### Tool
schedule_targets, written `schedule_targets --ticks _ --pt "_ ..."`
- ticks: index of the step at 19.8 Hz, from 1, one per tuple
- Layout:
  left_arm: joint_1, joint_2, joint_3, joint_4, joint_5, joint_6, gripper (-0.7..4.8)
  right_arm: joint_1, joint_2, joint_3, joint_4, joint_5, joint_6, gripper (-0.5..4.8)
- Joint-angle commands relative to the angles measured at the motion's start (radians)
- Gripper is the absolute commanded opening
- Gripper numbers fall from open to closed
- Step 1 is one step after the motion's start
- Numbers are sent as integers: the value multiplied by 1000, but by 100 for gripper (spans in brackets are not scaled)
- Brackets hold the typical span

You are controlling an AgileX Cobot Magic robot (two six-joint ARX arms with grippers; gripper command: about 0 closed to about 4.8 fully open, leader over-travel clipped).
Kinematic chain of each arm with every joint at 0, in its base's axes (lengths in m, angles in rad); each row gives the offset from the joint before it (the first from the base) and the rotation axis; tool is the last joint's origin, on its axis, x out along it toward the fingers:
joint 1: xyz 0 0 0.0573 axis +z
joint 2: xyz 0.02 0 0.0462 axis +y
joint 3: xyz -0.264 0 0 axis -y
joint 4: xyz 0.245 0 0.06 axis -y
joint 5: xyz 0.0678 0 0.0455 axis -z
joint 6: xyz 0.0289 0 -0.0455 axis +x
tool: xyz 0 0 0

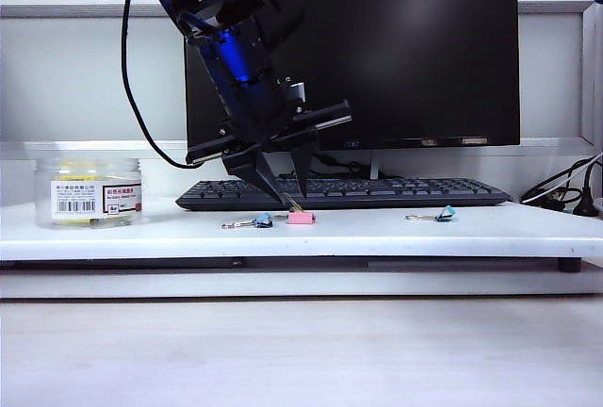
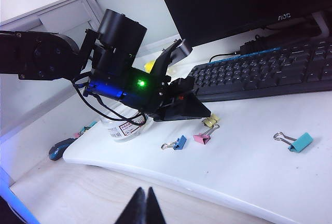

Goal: Pick up the clips with the largest number of clips of the same color on the table and place them in a round transparent plastic box.

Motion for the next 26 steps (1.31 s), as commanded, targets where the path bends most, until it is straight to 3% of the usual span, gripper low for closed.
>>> schedule_targets --ticks 1,5,8,16,20,26 --pt "0 -6 4 17 2 4 147 0 0 5 18 -2 1 -6" --pt "0 -6 4 37 1 7 140 0 0 5 18 -2 1 -6" --pt "0 -6 4 37 1 22 61 0 0 5 18 -3 1 -6" --pt "1 -6 3 36 4 82 94 0 0 5 18 -4 1 -6" --pt "35 -1 3 35 89 97 121 0 0 5 18 -4 1 -6" --pt "79 -2 3 27 252 202 121 0 0 5 18 0 1 -6"
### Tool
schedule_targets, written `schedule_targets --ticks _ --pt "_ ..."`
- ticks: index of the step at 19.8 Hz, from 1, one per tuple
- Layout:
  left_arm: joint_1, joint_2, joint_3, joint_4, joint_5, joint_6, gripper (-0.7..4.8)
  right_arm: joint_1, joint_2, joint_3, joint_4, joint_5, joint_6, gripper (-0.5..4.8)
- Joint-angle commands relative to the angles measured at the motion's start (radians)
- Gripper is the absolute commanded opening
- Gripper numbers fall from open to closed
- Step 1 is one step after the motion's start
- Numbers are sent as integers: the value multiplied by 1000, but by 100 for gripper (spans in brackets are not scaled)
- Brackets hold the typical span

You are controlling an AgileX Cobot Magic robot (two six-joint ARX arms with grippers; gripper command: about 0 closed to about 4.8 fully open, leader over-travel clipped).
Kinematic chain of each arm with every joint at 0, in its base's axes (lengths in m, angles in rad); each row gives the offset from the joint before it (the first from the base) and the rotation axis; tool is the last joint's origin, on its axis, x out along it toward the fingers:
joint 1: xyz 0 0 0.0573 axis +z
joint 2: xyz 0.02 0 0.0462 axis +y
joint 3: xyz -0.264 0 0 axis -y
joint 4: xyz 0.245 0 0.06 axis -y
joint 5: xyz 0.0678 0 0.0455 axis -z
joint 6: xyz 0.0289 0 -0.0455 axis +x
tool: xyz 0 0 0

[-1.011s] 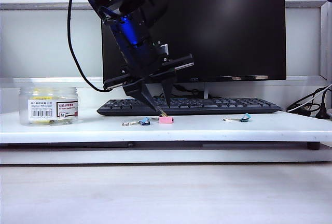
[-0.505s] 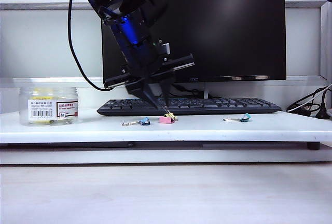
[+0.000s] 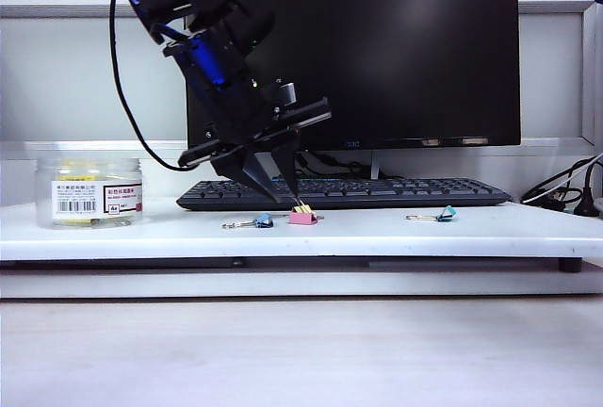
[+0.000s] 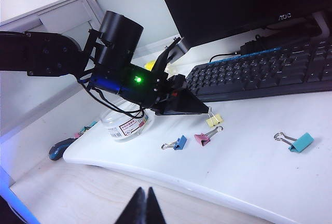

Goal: Pick up the clips with the largest number of clips of the same color on the table and place them in a round transparent plastic box.

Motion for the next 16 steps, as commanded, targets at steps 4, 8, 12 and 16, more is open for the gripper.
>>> schedule_targets --ticks 4,8,12,16 --pt "-1 -3 4 17 102 72 121 -1 0 5 18 3 1 -6" --pt "0 -3 4 17 103 79 121 -1 0 5 18 3 1 -6" --pt "0 -3 4 32 103 75 120 -1 0 5 18 3 1 -6" --pt "-1 -3 4 45 103 68 56 -1 0 5 18 3 1 -6"
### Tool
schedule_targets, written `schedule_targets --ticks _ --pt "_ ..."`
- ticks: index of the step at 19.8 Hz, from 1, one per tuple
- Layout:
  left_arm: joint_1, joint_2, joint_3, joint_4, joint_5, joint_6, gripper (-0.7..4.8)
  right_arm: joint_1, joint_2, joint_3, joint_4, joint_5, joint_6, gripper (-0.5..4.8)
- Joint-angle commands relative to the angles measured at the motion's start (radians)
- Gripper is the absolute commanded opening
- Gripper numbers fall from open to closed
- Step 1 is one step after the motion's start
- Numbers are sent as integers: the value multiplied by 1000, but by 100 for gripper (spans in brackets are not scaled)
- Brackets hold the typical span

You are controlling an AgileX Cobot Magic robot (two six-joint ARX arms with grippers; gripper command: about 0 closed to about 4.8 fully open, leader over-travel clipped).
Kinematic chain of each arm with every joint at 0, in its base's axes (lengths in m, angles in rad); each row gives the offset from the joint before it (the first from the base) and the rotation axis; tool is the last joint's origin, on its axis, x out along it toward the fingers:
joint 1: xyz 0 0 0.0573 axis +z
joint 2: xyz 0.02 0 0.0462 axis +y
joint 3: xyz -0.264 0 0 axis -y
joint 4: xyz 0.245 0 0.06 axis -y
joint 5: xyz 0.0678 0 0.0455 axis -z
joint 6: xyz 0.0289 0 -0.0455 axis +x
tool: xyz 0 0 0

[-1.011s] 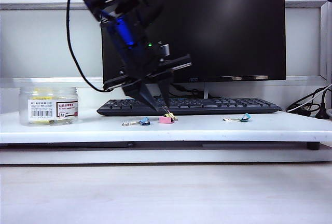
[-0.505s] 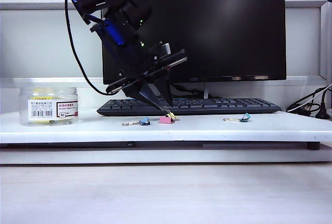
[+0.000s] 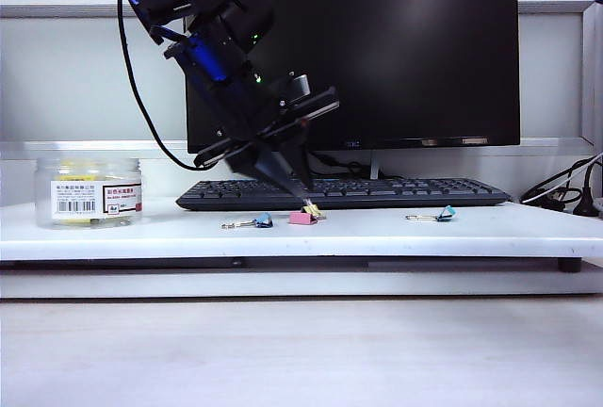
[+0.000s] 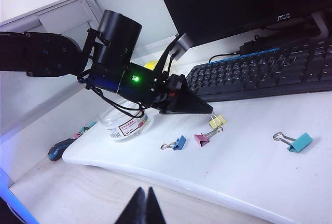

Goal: Pick up the clips with the largest number of clips of the same color on the table and place them in a round transparent plastic box.

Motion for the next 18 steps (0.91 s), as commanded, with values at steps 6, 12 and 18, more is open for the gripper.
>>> schedule_targets --ticks 6,12,18 --pt "-2 1 4 13 5 -10 50 0 0 5 18 1 1 -6" --pt "-3 18 4 22 5 -14 24 0 0 5 18 1 1 -6" --pt "-10 42 4 33 21 -37 -6 0 0 5 18 1 1 -6"
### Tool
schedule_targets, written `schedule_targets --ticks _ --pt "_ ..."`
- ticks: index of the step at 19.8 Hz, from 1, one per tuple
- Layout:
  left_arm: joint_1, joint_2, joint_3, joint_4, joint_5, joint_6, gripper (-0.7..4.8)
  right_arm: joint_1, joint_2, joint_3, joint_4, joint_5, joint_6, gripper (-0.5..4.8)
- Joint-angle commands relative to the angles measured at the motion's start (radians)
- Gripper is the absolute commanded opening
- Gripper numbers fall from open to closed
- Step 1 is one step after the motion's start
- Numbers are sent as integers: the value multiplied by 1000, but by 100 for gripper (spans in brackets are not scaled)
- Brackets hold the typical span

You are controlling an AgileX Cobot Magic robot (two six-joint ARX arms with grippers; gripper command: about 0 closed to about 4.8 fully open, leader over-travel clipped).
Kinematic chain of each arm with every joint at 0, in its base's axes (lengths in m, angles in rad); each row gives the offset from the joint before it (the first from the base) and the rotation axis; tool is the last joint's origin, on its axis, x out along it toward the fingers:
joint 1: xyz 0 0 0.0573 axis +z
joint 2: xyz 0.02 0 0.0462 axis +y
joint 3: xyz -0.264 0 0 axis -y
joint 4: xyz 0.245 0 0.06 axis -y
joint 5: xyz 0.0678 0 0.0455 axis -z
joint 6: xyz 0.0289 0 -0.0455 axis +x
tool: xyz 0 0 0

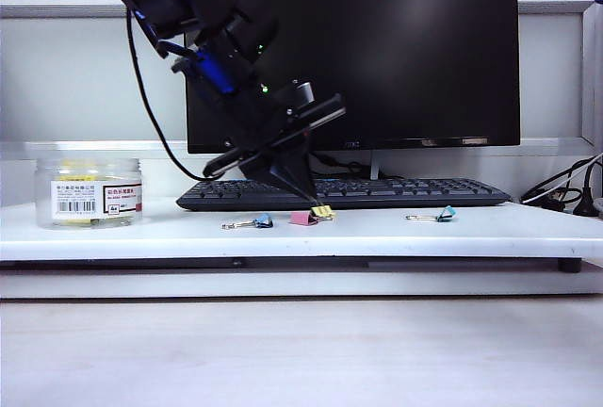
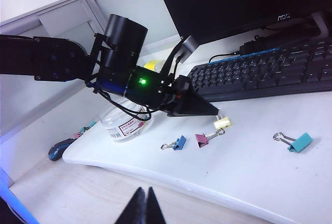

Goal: Pick up the clips with the largest number of clips of the same color on the table and place them in a round transparent plastic box.

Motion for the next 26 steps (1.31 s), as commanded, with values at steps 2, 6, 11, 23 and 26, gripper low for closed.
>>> schedule_targets --ticks 2,6,11,23,26 --pt "-4 5 -1 -8 3 -4 -6 0 0 5 18 1 1 -6" --pt "-3 -3 -1 -9 -2 -3 -6 0 0 5 18 1 1 -6" --pt "-2 -35 -1 -6 -8 -6 -6 0 0 5 18 1 1 -6" --pt "-1 -221 -1 -188 -146 141 -6 0 0 5 18 1 1 -6" --pt "0 -301 -1 -257 -198 175 -6 0 0 5 18 -1 1 -6"
